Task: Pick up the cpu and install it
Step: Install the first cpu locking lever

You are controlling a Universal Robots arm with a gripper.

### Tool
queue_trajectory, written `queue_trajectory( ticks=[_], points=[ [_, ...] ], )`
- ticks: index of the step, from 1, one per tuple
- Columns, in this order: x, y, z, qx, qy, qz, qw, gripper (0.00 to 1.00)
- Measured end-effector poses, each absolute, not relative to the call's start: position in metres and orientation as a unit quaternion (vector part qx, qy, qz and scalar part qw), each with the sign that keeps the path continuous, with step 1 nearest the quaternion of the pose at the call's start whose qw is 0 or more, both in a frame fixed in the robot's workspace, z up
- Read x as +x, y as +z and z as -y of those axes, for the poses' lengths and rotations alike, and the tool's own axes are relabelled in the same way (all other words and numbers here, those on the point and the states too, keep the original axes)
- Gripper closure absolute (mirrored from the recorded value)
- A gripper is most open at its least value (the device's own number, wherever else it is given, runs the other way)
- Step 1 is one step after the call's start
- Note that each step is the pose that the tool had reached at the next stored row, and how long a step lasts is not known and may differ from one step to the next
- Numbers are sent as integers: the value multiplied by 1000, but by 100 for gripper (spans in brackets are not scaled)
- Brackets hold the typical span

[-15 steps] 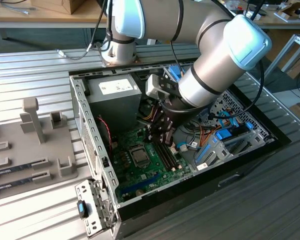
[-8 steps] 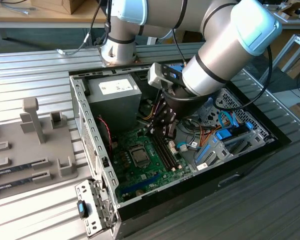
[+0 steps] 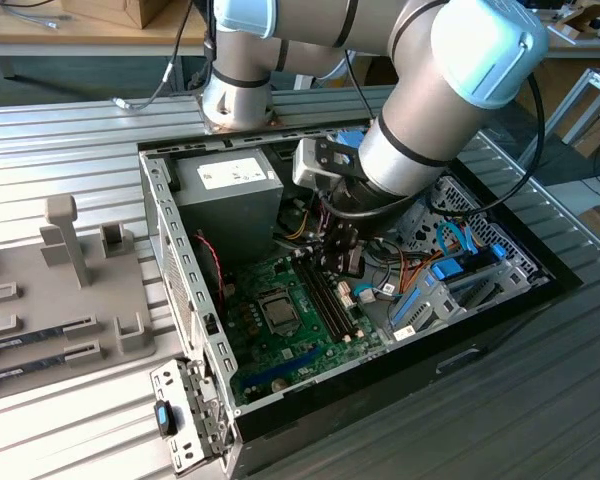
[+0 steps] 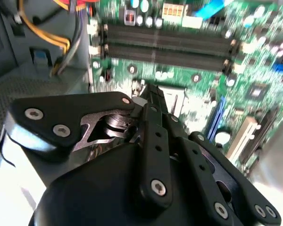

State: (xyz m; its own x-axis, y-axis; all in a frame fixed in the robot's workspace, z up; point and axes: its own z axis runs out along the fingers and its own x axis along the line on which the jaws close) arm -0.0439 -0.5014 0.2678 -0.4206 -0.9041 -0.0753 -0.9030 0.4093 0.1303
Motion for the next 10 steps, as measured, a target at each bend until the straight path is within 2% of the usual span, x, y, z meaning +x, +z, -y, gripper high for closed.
queue_trajectory(
  ticks=[1,4,7,8,10],
  points=[
    [-44,268,501,539,-72,839,-1,89],
    [-44,268,501,539,-72,839,-2,89],
    [-44,268,501,539,-48,841,14,89],
    [-44,268,501,539,-35,841,22,89],
    [-44,268,501,539,-31,841,24,89]
  ],
)
